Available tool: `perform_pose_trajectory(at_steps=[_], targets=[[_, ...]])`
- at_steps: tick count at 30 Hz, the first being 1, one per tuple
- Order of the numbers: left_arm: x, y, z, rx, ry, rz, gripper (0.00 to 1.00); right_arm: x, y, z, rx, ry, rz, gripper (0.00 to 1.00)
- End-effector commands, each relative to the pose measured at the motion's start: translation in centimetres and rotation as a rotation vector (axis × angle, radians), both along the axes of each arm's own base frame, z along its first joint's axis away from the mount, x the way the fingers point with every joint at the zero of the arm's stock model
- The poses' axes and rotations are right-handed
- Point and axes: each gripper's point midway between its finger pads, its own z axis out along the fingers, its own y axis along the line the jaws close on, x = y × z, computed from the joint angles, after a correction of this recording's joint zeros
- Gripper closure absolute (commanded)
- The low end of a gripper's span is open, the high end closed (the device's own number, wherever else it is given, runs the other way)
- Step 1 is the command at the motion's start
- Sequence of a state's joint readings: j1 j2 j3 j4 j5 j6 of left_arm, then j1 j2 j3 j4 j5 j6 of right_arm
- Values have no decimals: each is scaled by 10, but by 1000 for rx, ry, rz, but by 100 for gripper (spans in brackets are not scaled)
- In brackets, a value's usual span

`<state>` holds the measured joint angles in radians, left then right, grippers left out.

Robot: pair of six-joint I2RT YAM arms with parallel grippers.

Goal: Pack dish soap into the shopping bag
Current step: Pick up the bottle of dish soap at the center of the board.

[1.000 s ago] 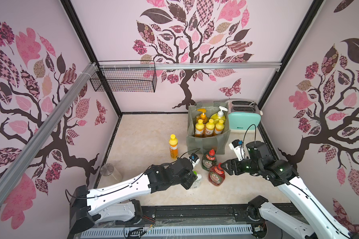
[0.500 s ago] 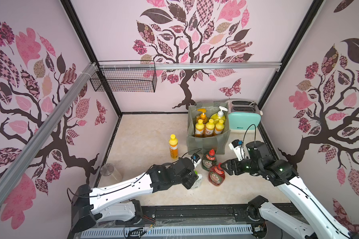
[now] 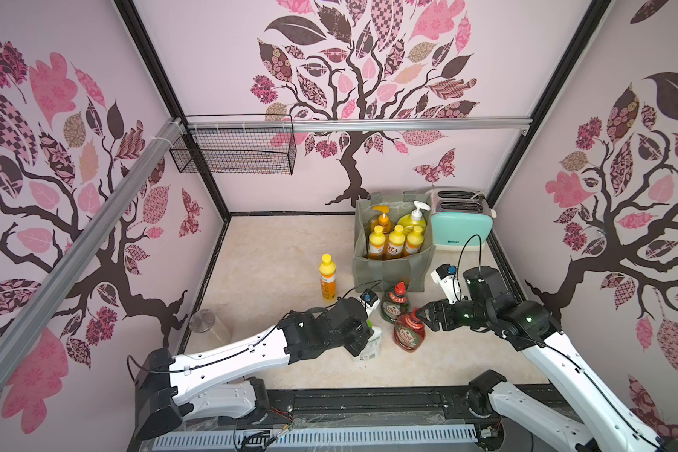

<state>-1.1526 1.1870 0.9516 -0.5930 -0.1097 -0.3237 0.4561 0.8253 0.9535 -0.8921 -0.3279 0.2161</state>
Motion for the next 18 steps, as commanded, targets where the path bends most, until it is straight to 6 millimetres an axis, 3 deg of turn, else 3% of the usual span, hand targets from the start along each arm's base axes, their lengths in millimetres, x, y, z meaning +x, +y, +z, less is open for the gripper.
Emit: perform_pose_trajectory(at_steps=[1,7,11,18], targets=[[-6,0,-4,12,31,-16,80,0,3,2,8,-13,19,25],[2,5,27,5,-39,0,91,-1,3,1,12,-19,20,25],[9,6,70,-20,-116,-4,100,-1,3,6,20,-33,18,25],[19,6,146,-71,-231,-30,100,12,-1,37,24,-127,-25,22]])
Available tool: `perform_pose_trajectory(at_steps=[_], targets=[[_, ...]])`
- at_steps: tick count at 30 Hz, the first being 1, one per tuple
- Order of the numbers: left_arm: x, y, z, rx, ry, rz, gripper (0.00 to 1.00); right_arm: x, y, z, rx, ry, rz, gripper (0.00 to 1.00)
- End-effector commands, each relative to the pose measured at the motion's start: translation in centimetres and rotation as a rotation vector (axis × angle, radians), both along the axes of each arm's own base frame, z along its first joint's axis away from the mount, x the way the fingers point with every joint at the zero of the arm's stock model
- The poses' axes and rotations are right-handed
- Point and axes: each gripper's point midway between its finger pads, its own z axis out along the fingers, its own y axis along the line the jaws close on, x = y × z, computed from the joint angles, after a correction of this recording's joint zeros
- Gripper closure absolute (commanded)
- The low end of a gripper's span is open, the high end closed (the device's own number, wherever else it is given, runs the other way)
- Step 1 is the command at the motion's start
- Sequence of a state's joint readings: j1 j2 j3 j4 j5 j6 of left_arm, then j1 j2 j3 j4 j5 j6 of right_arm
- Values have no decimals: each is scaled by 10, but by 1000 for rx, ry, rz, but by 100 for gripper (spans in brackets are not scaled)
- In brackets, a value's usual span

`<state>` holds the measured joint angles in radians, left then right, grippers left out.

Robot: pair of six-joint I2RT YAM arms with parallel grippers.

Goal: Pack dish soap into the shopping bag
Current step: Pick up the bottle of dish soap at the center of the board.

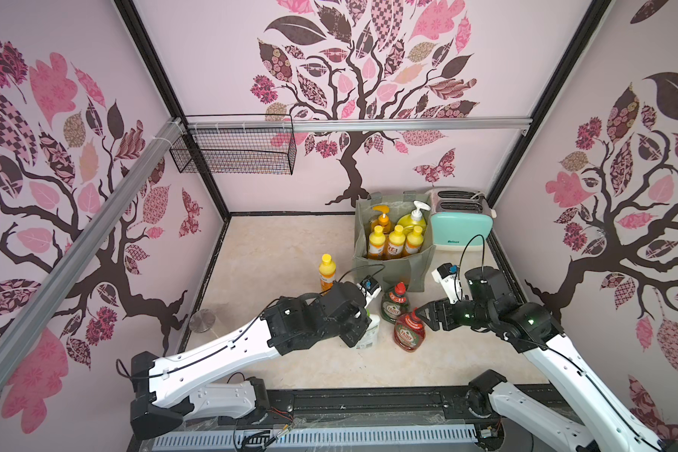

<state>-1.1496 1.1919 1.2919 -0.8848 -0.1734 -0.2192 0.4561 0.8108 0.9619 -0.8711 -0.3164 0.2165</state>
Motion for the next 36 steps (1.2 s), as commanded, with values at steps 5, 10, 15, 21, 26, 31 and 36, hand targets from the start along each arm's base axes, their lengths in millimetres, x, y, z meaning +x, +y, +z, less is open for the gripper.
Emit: perform_pose_trajectory(at_steps=[5,10,15,21,26,31,36], targets=[[15,-5,106,-140,-177,-34,100,22,-1,64,26,-172,-45,19],[24,-6,148,-185,-240,-49,100,48,-12,119,47,-322,-170,3],[36,-7,186,-246,-299,-38,100,81,-31,157,-22,-455,-306,0],[51,-15,236,-338,-395,-31,100,123,-28,146,-105,-465,-362,0],[66,-29,257,-351,-460,-23,100,141,-26,114,-180,-415,-369,0],[85,-43,260,-332,-511,-16,100,141,-28,85,-246,-346,-353,0],[116,-47,253,-323,-505,2,100,125,-34,70,-257,-306,-341,0]])
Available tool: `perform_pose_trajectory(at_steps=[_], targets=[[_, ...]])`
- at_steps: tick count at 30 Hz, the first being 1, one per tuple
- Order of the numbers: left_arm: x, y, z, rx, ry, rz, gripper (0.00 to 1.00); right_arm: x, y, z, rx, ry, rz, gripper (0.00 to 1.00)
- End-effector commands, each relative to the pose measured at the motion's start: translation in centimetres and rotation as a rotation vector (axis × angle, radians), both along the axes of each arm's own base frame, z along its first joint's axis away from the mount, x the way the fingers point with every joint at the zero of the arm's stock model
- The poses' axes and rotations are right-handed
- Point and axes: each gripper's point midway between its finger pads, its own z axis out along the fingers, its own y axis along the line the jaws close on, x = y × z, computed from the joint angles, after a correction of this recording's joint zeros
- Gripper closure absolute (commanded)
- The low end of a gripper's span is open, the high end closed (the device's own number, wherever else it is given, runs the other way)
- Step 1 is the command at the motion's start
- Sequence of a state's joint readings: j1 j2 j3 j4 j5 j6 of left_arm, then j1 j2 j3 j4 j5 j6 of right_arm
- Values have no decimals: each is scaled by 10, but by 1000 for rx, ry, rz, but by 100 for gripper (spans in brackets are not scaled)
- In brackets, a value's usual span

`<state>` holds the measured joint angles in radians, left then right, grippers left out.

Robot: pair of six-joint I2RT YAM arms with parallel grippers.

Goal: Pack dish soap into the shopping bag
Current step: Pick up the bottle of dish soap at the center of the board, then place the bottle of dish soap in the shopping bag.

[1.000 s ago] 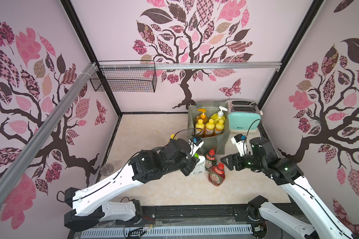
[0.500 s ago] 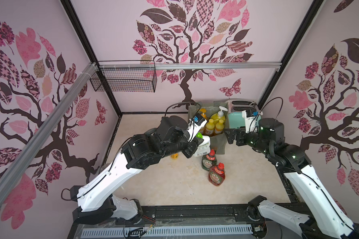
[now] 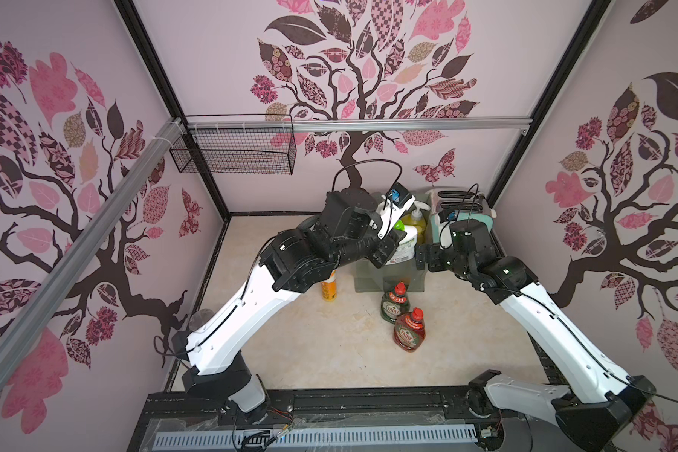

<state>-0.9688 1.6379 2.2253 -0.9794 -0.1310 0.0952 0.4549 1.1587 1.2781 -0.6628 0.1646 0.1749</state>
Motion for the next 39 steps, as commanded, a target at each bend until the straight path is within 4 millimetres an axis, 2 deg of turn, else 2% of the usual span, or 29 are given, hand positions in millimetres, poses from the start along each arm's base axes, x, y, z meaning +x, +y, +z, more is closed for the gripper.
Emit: perform_pose_trajectory(at_steps=[1,5,11,16,24,39], targets=[[19,7,53,-147,-125,20,100,-14,-10,-4,-22,14,-7,0],[37,7,42,-144,-115,27,100,-24,-12,-18,-26,53,4,0],[56,-6,21,-129,-94,-7,100,-37,-8,-36,14,81,36,0],[64,-23,9,-106,-93,-56,100,-46,1,-40,68,93,83,0],[79,-39,-28,-35,-68,-108,100,-55,2,-22,120,37,104,0],[98,-53,-83,43,-33,-129,100,-55,20,-53,228,75,173,10]])
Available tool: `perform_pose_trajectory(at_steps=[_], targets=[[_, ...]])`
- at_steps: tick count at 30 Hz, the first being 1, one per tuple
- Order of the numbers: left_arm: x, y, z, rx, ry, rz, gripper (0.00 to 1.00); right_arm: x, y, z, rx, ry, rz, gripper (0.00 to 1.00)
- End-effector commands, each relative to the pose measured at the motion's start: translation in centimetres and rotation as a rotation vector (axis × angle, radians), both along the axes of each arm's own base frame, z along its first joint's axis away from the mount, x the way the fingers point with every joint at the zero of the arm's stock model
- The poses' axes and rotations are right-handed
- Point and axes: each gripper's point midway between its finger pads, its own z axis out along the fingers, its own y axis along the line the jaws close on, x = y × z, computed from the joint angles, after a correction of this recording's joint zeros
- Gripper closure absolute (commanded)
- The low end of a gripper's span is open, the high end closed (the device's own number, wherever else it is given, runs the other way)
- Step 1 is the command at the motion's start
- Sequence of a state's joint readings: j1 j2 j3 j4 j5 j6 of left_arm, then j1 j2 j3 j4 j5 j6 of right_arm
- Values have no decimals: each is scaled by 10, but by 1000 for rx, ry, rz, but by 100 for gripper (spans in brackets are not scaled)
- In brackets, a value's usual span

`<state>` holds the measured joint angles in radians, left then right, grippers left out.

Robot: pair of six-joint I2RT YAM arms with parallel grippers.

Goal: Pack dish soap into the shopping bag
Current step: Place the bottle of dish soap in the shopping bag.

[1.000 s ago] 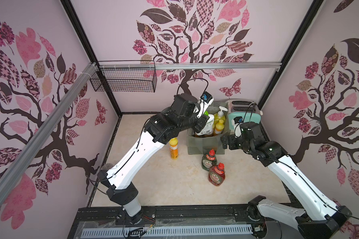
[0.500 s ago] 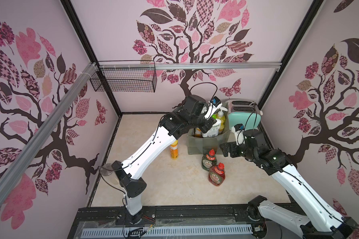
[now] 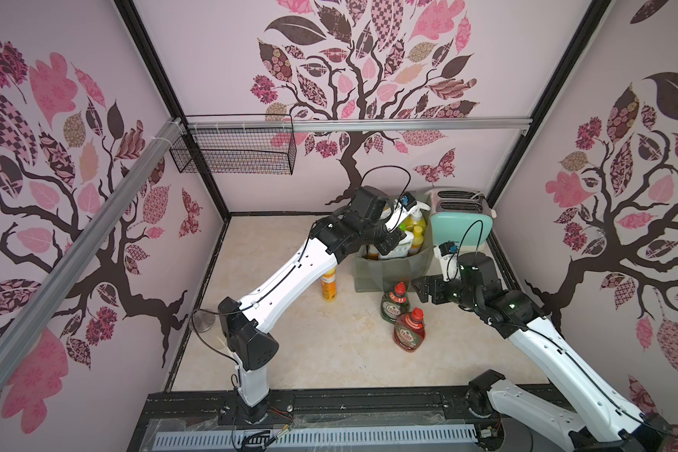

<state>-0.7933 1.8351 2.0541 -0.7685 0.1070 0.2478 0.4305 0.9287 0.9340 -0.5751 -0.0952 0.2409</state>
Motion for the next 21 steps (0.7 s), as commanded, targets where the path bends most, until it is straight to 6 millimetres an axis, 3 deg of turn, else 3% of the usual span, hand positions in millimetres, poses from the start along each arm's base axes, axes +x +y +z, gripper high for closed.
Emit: perform_pose_trajectory(at_steps=[1,7,14,19,21], targets=[[8,-12,32,-105,-102,-26,100,3,8,7,60,-32,25,10],[13,-15,17,-92,-88,-24,100,13,16,-6,103,-31,33,17],[16,-17,2,-85,-70,-19,100,27,20,-1,130,-83,21,27],[17,-19,-7,-87,-51,-23,100,29,19,6,123,-107,24,48],[16,-19,-21,-72,-28,-23,100,25,18,10,121,-116,28,58]])
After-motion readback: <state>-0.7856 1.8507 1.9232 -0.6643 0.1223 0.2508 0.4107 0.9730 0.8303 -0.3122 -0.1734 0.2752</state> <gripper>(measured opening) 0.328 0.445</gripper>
